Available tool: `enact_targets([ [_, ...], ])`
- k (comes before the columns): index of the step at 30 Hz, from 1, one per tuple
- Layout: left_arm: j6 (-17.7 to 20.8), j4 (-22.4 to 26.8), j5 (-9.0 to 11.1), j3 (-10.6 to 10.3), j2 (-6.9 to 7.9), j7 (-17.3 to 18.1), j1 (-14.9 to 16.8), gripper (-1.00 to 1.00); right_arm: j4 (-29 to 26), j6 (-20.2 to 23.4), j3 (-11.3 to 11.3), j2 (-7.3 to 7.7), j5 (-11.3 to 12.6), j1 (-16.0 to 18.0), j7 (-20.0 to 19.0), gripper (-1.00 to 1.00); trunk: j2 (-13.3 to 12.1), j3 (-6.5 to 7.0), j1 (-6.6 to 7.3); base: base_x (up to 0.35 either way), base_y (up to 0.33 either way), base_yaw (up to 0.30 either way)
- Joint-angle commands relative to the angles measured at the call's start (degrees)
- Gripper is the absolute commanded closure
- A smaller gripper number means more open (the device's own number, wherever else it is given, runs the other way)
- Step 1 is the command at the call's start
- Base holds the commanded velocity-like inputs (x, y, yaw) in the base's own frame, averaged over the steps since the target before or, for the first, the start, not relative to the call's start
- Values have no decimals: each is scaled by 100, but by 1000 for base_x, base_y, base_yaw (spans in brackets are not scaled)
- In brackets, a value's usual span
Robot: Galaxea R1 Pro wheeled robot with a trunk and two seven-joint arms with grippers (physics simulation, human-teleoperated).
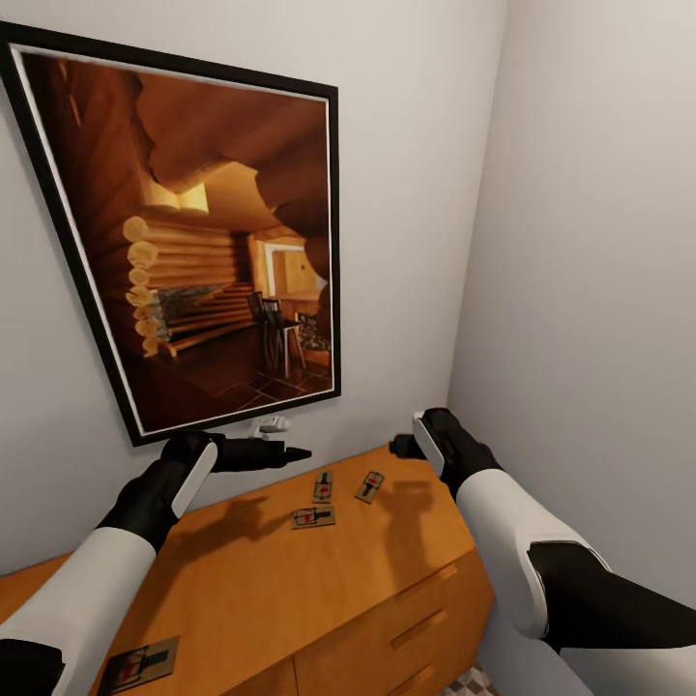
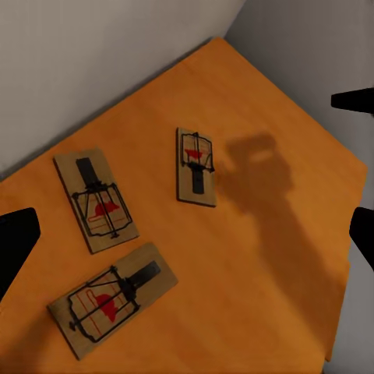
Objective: Take the four mousetraps from the cabinet in the bathroom and place them on the bathroom floor. Make sure all four end up on the same floor surface, and ensure that at least two of them are either under or directly next to the same bathroom sink.
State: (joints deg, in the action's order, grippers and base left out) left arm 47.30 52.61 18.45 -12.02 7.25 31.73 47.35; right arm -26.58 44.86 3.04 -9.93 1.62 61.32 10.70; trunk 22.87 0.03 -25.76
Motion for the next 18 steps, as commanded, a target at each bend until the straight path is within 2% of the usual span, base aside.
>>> enact_targets([
  [1,25,1,18,-11,5,0,2,-100,-4,-22,29,-7,59,0,29,-100,5,-3,-2,0,0,0],
  [8,25,-4,18,-11,5,0,2,-100,2,-212,20,-7,190,-5,36,-100,5,-3,-2,0,0,0],
  [18,25,1,18,-11,7,0,2,-100,3,-267,8,-7,185,-6,93,-100,5,-3,-2,0,0,0],
])
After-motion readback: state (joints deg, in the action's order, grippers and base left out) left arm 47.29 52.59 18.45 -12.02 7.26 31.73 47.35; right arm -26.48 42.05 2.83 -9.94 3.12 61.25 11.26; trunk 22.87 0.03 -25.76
